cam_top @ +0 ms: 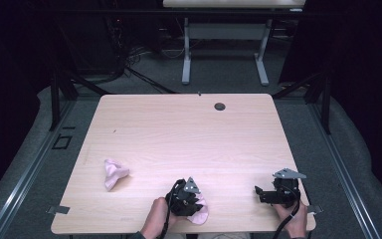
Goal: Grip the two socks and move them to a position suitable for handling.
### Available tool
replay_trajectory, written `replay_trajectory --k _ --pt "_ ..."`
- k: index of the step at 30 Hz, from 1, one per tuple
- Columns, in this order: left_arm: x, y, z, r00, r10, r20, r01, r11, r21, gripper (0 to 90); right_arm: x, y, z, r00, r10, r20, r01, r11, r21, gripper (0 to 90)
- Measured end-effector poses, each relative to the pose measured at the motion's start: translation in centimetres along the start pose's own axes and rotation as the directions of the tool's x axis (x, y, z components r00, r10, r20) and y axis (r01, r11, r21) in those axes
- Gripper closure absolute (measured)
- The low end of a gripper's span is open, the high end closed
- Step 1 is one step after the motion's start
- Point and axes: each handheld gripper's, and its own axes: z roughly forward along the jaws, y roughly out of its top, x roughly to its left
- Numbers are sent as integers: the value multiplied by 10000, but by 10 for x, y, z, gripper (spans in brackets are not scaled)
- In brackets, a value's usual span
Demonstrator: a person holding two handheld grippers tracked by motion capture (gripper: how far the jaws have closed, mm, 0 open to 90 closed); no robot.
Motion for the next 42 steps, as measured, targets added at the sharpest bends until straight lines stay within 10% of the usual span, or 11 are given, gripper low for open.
replay_trajectory --k 7,14,18,30,35,41,42 --pt "-2 3 0 9992 352 -173 -349 9992 208 678 0 0 0 10000 1 0 -1 10000 2 25" --pt "-5 6 -14 9952 340 -921 -363 9991 -237 237 0 0 0 10000 -5 7 5 10000 4 25" --pt "-3 6 -26 9938 248 -1080 -311 9979 -565 145 0 0 0 10000 -3 7 3 10000 5 25" --pt "31 -19 -70 9838 -1087 -1424 1001 9928 -665 0 0 0 0 10000 -5 7 5 10000 7 26" --pt "49 -35 -91 9650 -1682 -2011 1559 9849 -757 0 0 0 0 10000 3 -1 -3 10000 2 26" --pt "72 -47 -119 9285 -2243 -2960 2101 9745 -793 0 0 0 0 10000 2 11 -2 10000 13 27" --pt "81 -50 -129 9110 -2445 -3320 2280 9696 -884 0 0 0 0 10000 5 13 -5 10000 9 27"
